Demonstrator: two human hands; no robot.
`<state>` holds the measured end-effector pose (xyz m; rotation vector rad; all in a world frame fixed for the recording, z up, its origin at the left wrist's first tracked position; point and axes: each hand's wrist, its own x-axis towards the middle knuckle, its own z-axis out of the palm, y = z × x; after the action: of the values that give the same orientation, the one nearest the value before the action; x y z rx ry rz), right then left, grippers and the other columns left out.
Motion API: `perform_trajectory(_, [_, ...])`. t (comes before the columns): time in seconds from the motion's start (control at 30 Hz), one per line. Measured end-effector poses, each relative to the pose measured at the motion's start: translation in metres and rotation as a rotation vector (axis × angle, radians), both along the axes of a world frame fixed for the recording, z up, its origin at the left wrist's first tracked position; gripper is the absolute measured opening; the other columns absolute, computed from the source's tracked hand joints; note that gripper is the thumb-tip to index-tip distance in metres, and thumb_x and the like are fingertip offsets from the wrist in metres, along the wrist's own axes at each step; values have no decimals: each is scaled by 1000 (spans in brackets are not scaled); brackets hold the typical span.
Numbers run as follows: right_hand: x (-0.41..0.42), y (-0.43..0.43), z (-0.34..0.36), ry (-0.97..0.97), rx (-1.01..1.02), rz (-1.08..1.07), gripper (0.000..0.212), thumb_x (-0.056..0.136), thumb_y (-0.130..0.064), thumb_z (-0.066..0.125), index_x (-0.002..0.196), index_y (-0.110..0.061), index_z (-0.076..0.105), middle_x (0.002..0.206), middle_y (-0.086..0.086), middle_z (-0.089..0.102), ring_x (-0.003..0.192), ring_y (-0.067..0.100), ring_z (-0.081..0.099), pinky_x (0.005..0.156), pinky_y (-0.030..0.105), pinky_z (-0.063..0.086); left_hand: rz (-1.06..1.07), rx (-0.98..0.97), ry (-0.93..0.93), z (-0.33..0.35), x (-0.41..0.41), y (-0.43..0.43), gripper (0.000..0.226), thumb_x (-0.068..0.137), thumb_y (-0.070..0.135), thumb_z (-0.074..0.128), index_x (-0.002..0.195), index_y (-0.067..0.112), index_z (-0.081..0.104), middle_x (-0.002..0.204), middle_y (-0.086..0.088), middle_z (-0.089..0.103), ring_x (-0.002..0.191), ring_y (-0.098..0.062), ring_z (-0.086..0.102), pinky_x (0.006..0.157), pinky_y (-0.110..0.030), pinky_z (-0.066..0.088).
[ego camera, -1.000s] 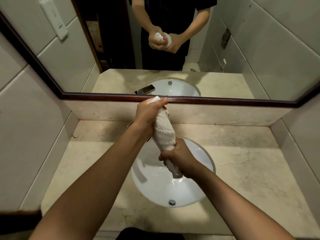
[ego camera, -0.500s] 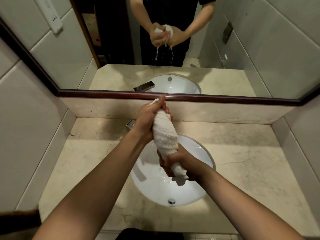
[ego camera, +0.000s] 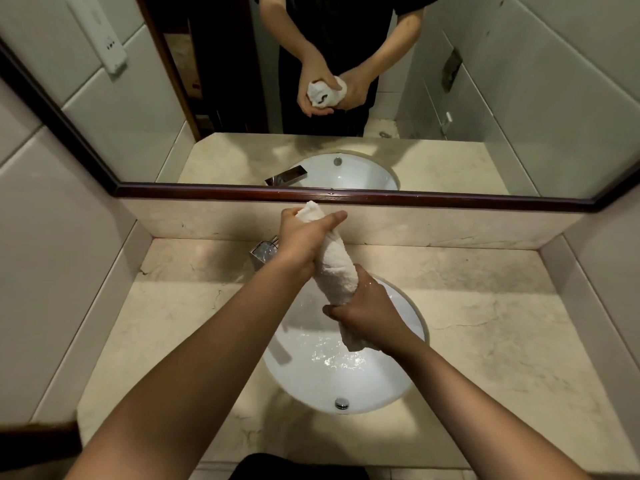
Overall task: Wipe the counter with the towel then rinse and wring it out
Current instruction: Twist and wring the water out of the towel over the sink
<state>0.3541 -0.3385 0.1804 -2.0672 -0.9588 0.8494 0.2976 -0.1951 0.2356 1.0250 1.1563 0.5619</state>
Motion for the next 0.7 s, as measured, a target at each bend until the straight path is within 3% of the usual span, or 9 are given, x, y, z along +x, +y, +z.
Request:
perform_trajectory(0.1, [-7,5,-1,-152,-113,-15,89,64,-66,80,135,-28,44,108,2,71,97,27,68,82,44,58,63,-43,3,1,4,-2,79,67,24,98,127,14,48,112,-13,65,98,-32,71,82,-49,64])
perform_trajectory(0.17, [-10,6,-3,-191,-130,-37,86,65,-70,78,132,-28,45,106,2,72,97,28,67,81,43,57,77,-101,-33,3,5,-1,71,66,21,98,122,7,56,107,-16,70,94,-34,73,83,-50,64])
perform_trajectory(0.23, [-11,5,-3,-170,-96,-61,73,70,-61,81,126,-27,49,102,1,72,94,27,68,79,41,57,96,-123,-47,3,6,-1,50,70,16,95,107,4,64,97,-16,73,88,-33,74,82,-49,65])
perform_trajectory(0.37, [-7,2,-3,-52,-60,-55,61,68,-39,78,120,-28,50,100,0,71,91,26,67,79,46,59,119,-82,-18,-2,9,-2,18,76,-3,76,78,5,60,77,-17,65,71,-31,67,73,-49,63])
perform_trajectory(0.53, [-3,0,-5,118,34,-29,59,63,-24,77,118,-31,56,102,-5,71,89,20,70,77,50,62,-3,-32,1,-5,7,1,10,76,0,72,82,-1,64,72,-15,66,65,-31,68,67,-41,60])
perform_trajectory(0.63, [-4,0,-1,284,104,-34,42,70,-8,80,105,-21,61,86,4,72,68,23,72,64,43,64,-64,-16,-44,-5,2,2,12,75,1,72,83,0,63,71,-17,66,63,-32,69,64,-44,61])
perform_trajectory(0.7, [-4,0,5,387,152,-34,30,73,4,78,93,-10,60,71,9,63,57,26,63,56,38,57,-73,14,-86,-5,-1,2,14,76,1,73,76,8,62,71,-15,63,62,-28,65,62,-41,60])
